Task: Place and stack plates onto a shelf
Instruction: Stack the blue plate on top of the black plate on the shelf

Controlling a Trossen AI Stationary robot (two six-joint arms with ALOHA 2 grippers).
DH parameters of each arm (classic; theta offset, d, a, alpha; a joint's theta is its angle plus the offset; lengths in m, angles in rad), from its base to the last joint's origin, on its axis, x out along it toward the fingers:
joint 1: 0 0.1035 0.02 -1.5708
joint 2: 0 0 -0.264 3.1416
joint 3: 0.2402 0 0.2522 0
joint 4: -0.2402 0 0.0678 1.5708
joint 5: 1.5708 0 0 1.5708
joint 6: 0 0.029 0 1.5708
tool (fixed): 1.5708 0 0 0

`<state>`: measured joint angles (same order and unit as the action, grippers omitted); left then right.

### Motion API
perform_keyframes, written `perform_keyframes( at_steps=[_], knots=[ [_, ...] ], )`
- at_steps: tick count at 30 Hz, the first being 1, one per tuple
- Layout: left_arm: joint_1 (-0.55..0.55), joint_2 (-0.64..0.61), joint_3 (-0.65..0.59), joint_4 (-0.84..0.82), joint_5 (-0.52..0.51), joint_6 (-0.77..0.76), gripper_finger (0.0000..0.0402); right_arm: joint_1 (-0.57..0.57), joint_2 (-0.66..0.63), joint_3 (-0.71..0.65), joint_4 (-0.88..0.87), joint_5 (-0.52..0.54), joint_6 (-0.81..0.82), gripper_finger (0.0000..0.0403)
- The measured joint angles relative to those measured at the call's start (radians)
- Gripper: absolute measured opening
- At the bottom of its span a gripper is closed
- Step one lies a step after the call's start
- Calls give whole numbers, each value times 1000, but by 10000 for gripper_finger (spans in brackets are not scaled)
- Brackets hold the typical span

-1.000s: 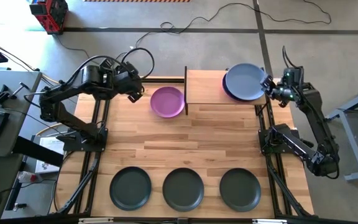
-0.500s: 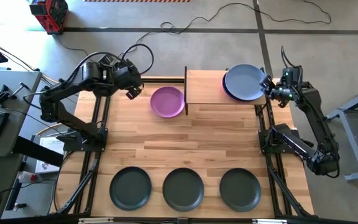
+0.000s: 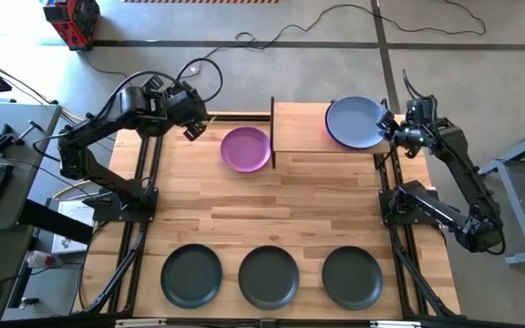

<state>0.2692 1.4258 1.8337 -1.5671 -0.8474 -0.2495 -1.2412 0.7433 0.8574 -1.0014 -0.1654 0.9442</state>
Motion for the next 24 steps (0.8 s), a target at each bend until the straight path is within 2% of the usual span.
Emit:
perform_keyframes(
  at_steps=[13,24],
  knots=[
    [42,0,0,1,0,0,119,1,0,0,28,35,-2,5],
    [54,0,0,1,0,0,119,1,1,0,102,35,24,74]
  ],
)
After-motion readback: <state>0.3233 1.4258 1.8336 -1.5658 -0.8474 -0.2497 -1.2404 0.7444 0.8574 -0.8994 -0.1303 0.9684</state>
